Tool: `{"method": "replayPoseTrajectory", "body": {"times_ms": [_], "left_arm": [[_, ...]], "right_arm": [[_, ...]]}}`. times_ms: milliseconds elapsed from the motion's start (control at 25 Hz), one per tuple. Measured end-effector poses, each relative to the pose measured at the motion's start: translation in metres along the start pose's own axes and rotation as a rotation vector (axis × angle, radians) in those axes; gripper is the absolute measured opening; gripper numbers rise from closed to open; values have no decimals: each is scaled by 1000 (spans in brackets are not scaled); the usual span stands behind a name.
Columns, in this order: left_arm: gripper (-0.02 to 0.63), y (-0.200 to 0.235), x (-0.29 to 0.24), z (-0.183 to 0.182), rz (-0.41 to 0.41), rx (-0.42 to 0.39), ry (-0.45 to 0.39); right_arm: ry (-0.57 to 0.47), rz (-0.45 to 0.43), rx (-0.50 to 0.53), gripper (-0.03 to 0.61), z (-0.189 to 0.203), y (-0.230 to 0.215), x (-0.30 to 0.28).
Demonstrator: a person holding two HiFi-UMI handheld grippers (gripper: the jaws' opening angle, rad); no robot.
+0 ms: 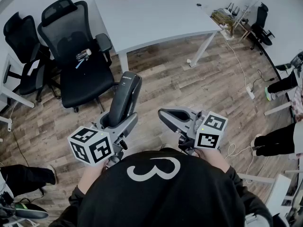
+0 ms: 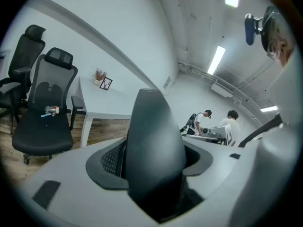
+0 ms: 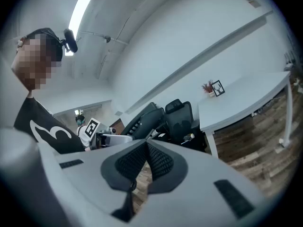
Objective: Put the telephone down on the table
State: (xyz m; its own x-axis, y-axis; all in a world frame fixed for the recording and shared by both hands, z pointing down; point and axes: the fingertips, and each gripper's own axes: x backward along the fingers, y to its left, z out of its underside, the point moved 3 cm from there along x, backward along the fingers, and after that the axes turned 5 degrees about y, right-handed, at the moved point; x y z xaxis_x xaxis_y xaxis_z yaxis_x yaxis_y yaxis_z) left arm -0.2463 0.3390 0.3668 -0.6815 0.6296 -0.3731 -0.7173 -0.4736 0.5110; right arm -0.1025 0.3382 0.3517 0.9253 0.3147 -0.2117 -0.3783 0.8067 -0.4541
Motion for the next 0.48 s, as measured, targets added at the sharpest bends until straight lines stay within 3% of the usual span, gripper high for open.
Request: {"method": "replayPoseTrajectory", "body": {"times_ms": [480], "left_arm": [[295,-6,8,-5,10,4,-30]], "right_arm": [[3,-12,15,6,-9,10,-1]]}}
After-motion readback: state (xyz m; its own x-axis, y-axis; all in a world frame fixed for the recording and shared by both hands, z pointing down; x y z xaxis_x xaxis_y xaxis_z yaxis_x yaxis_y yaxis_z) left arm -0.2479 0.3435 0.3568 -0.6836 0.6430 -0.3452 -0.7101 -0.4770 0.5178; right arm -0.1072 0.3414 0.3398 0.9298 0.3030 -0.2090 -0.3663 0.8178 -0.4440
